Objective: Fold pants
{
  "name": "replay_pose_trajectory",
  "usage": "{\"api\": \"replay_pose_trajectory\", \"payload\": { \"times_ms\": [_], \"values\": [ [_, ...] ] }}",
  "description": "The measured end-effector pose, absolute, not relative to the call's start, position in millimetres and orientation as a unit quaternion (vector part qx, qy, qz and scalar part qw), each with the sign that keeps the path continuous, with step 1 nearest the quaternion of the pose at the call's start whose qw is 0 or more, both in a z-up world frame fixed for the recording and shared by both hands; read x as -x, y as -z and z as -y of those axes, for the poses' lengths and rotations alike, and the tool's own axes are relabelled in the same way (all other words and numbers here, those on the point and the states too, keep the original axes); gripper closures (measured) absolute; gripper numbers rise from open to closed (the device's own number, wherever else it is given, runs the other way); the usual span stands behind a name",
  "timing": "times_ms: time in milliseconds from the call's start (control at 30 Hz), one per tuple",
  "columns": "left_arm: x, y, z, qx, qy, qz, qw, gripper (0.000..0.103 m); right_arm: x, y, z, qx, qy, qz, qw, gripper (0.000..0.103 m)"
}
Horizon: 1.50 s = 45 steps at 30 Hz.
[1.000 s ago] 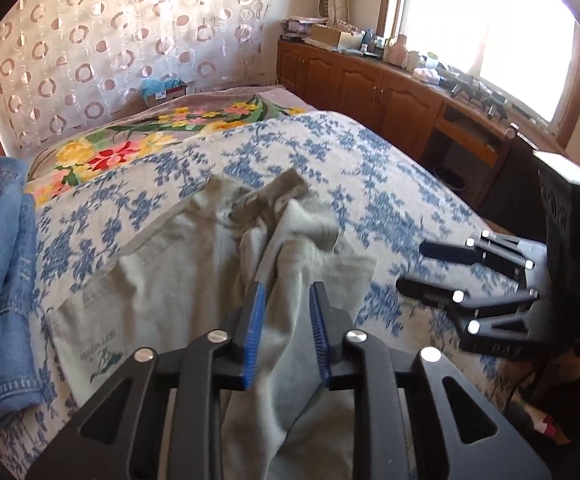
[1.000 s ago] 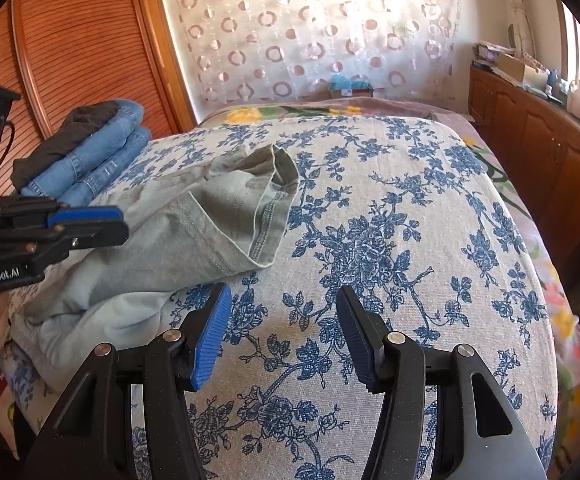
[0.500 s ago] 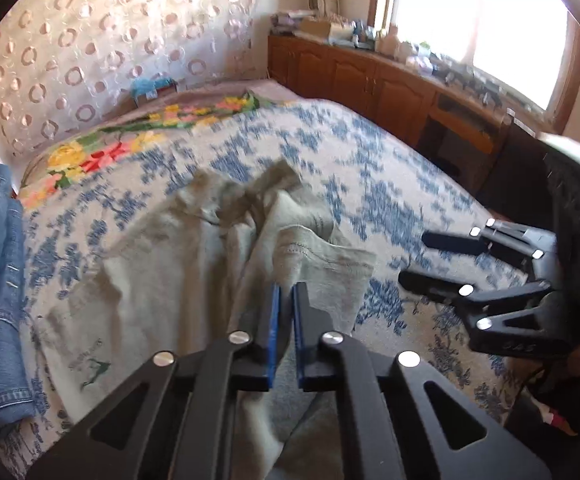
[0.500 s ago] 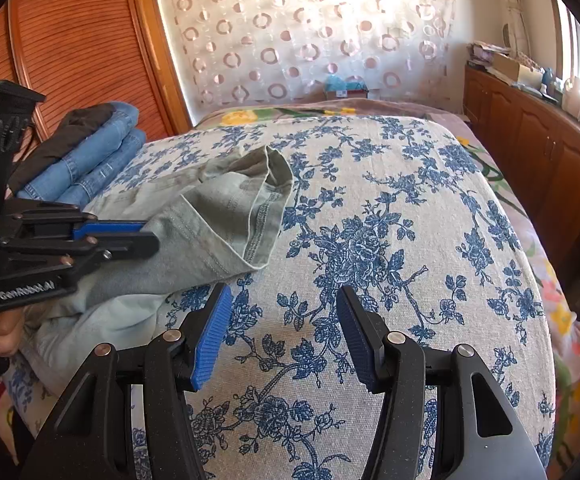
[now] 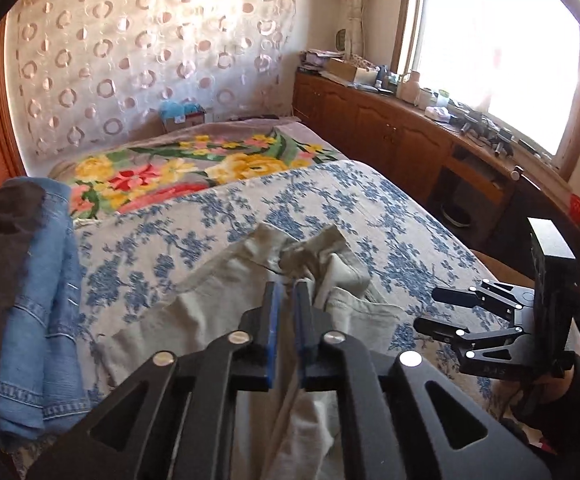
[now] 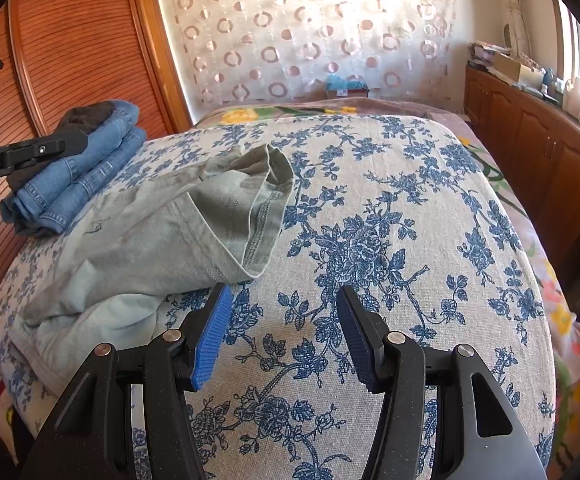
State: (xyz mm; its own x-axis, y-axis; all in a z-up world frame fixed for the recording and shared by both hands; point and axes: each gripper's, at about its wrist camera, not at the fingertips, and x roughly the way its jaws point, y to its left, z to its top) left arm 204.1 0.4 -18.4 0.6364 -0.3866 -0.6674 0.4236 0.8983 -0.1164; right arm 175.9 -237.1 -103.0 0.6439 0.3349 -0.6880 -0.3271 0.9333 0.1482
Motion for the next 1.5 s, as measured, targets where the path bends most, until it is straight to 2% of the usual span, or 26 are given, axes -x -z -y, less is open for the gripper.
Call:
{"api": "replay_pose_trajectory", "payload": {
  "times_ms": [67, 100, 133, 333, 367, 400, 433, 767, 900, 933, 1333, 1500],
  "values": [
    [-206.2, 25.1, 8.0, -0.038, 0.223, -0.370, 0.901, 0.079, -175.9, 103.1, 237.5, -0.005, -0.183, -0.380, 0.907, 0.047],
    [-207.1, 28.8, 12.5, -0.043, 0.225, -0.373, 0.899, 0.066, -176.0, 103.2, 237.6, -0.006, -0.183, -0.380, 0.907, 0.047],
    [-208.2, 32.7, 16.9, -0.045, 0.231, -0.377, 0.896, 0.060, -176.1, 103.2, 237.5, -0.006, -0.182, -0.381, 0.907, 0.047],
    [-209.6, 50.6, 36.3, -0.059, 0.241, -0.397, 0.884, 0.060, -176.1, 103.2, 237.4, -0.006, -0.183, -0.381, 0.907, 0.047],
    [-208.5, 53.3, 40.1, -0.063, 0.248, -0.397, 0.882, 0.062, -176.1, 103.0, 237.3, -0.006, -0.183, -0.381, 0.907, 0.047],
    [-207.9, 54.9, 42.8, -0.067, 0.252, -0.399, 0.879, 0.072, -176.3, 103.5, 237.3, -0.007, -0.183, -0.380, 0.907, 0.047],
    [-207.7, 57.6, 46.3, -0.071, 0.257, -0.404, 0.875, 0.075, -176.3, 103.5, 237.4, -0.007, -0.183, -0.380, 0.907, 0.047],
    [-219.7, 82.9, 55.6, -0.083, 0.253, -0.441, 0.857, 0.079, -176.3, 104.0, 236.1, -0.008, -0.186, -0.379, 0.906, 0.047],
    [-220.5, 84.7, 56.6, -0.085, 0.256, -0.441, 0.856, 0.099, -175.9, 103.8, 234.8, -0.008, -0.188, -0.380, 0.905, 0.047],
    [-219.4, 83.3, 56.2, -0.085, 0.257, -0.437, 0.858, 0.101, -175.9, 103.6, 234.4, -0.008, -0.189, -0.381, 0.905, 0.047],
    [-198.3, 27.1, 20.7, -0.031, 0.251, -0.366, 0.896, 0.102, -177.4, 103.5, 232.9, -0.006, -0.190, -0.383, 0.904, 0.047],
    [-201.5, 25.5, 9.3, -0.040, 0.234, -0.368, 0.899, 0.102, -177.9, 104.4, 232.9, -0.006, -0.190, -0.383, 0.904, 0.047]
  ]
}}
